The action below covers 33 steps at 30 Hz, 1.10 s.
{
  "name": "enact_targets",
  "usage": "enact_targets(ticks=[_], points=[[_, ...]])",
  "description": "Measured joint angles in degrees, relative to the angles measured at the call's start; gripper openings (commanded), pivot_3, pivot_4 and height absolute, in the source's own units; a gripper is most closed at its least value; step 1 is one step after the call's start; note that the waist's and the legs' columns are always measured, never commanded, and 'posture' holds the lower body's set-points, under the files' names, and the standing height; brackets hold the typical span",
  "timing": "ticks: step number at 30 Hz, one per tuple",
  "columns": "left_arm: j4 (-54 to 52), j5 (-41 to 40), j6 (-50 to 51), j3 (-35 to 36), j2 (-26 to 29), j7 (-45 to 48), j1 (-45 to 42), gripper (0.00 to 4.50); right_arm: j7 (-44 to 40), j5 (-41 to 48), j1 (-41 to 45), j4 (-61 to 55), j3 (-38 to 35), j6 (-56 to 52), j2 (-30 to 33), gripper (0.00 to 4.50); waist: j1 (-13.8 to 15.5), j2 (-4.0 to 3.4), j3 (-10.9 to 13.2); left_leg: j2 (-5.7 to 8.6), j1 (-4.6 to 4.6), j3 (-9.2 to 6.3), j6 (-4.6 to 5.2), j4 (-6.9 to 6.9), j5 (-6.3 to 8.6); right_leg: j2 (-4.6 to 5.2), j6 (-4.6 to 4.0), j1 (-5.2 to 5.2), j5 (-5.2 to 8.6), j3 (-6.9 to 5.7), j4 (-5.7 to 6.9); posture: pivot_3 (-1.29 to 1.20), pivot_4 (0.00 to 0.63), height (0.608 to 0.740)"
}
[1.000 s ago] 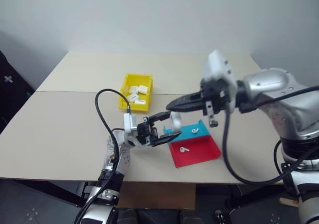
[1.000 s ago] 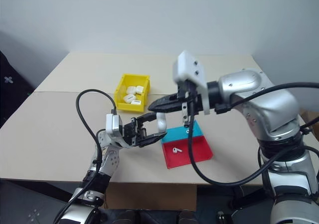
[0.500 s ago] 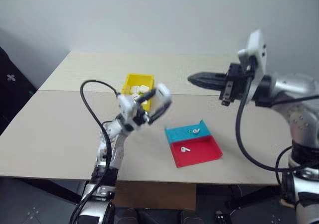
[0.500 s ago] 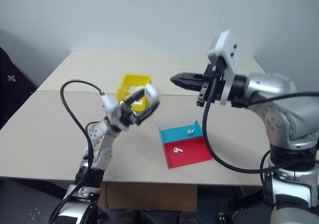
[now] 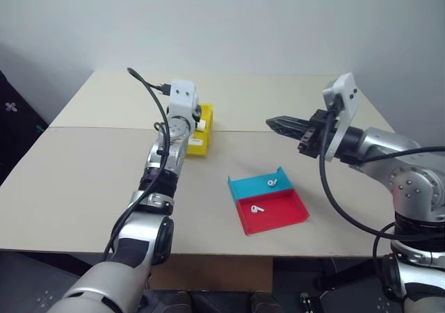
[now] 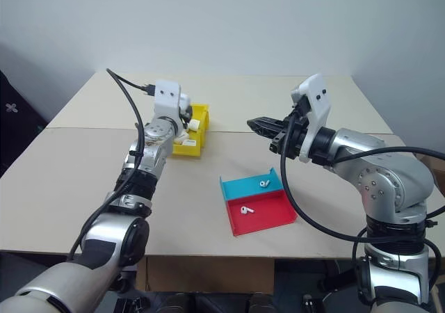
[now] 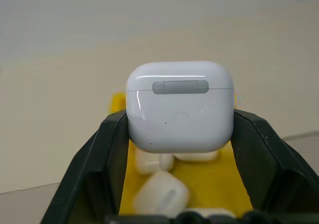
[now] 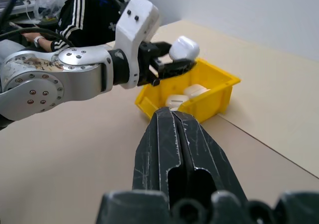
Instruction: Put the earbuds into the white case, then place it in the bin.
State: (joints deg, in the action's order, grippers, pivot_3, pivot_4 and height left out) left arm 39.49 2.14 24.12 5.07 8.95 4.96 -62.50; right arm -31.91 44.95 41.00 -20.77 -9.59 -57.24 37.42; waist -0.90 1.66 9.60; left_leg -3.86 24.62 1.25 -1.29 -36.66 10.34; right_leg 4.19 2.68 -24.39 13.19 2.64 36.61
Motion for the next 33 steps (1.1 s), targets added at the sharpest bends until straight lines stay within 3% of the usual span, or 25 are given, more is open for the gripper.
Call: enact_targets(ticks=[3, 8, 13, 16, 18, 21, 24, 28, 33], points=[[1.94, 0.88, 1.23, -1.69, 0.28, -0.53, -0.75, 2.76, -0.06, -1.42, -1.47, -0.9, 0.53, 0.42, 0.6, 0.1, 0.19, 0.01, 0.01, 0.02, 0.01, 0.0, 0.0, -0.01, 0.0, 0.02, 0.01, 0.04, 0.0, -0.03, -0.04, 0.0, 0.15, 0.74], [3.9, 1.98, 1.87, -2.62, 1.34, -1.43, -0.85, 4.38, -0.06, -1.99, -2.72, -2.27, 1.78, 0.42, 0.6, 0.0, 0.17, 0.02, 0.01, 0.02, 0.01, 0.0, -0.01, -0.02, -0.01, 0.03, 0.02, 0.03, 0.0, -0.03, -0.02, 0.0, 0.15, 0.74], [4.03, 1.73, 1.1, -2.41, 1.56, -1.64, -0.85, 4.45, -0.12, -3.22, -2.8, -2.32, 2.23, 0.44, 0.64, 0.0, 0.17, 0.02, 0.01, 0.02, 0.01, 0.0, -0.01, -0.02, -0.01, 0.03, 0.01, 0.03, 0.0, -0.03, -0.02, 0.0, 0.15, 0.74], [2.69, -3.17, 0.24, 1.49, 0.17, -0.2, -0.63, 4.45, -0.47, -3.62, -2.8, -2.32, 2.27, 0.74, 0.69, 0.0, 0.18, 0.02, 0.01, 0.02, 0.01, 0.0, -0.01, -0.02, -0.01, 0.04, 0.01, 0.03, 0.0, -0.04, -0.02, 0.0, 0.15, 0.74], [-2.83, -10.84, 2.29, 6.7, -1.72, 3.08, 0.3, 4.45, -0.82, -3.81, -2.85, -2.32, 2.37, 0.97, 1.19, 0.0, 0.16, 0.04, 0.02, 0.02, 0.05, 0.0, -0.01, -0.02, -0.01, 0.05, 0.01, 0.03, 0.0, -0.05, -0.04, 0.0, 0.15, 0.74], [-13.56, -14.4, 1.74, 6.1, -0.42, 9.69, 5.33, 4.45, -2.66, -5.59, -4.79, -2.81, 2.4, 3.93, 2.98, 0.0, -0.03, 0.02, 0.01, 0.02, 0.01, 0.01, -0.03, -0.02, 0.0, 0.06, 0.02, 0.05, 0.0, -0.03, -0.06, 0.0, 0.15, 0.74], [-25.2, -15.85, -0.07, 2.49, 3.69, 18.36, 15.26, 4.45, -7.05, -9.41, -11.8, -5.19, 1.94, 12.81, 5.41, 0.0, -0.16, 0.01, 0.01, 0.01, -0.05, 0.01, -0.04, 0.0, 0.0, 0.04, 0.02, 0.07, 0.01, -0.02, 0.0, 0.0, 0.15, 0.74], [-46.49, -26.01, 2.42, -0.55, 16.57, 38.53, 34.29, 4.45, -21.66, -11.0, -21.48, -5.57, -0.04, 22.37, 15.01, 0.0, -0.49, -0.01, 0.03, -0.01, -0.1, 0.07, -0.11, -0.01, -0.02, 0.07, 0.01, 0.08, 0.01, 0.03, 0.03, 0.0, 0.15, 0.74], [-60.63, -40.06, 5.81, 8.58, 31.27, 55.51, 50.42, 4.45, -34.8, -11.33, -28.83, -1.04, -7.21, 30.66, 21.9, 0.0, -0.23, 0.0, 0.03, -0.08, -0.53, 0.14, -0.09, -0.09, -0.04, 0.1, -0.14, 0.38, 0.46, 0.02, 0.05, 0.0, 0.15, 0.74]])
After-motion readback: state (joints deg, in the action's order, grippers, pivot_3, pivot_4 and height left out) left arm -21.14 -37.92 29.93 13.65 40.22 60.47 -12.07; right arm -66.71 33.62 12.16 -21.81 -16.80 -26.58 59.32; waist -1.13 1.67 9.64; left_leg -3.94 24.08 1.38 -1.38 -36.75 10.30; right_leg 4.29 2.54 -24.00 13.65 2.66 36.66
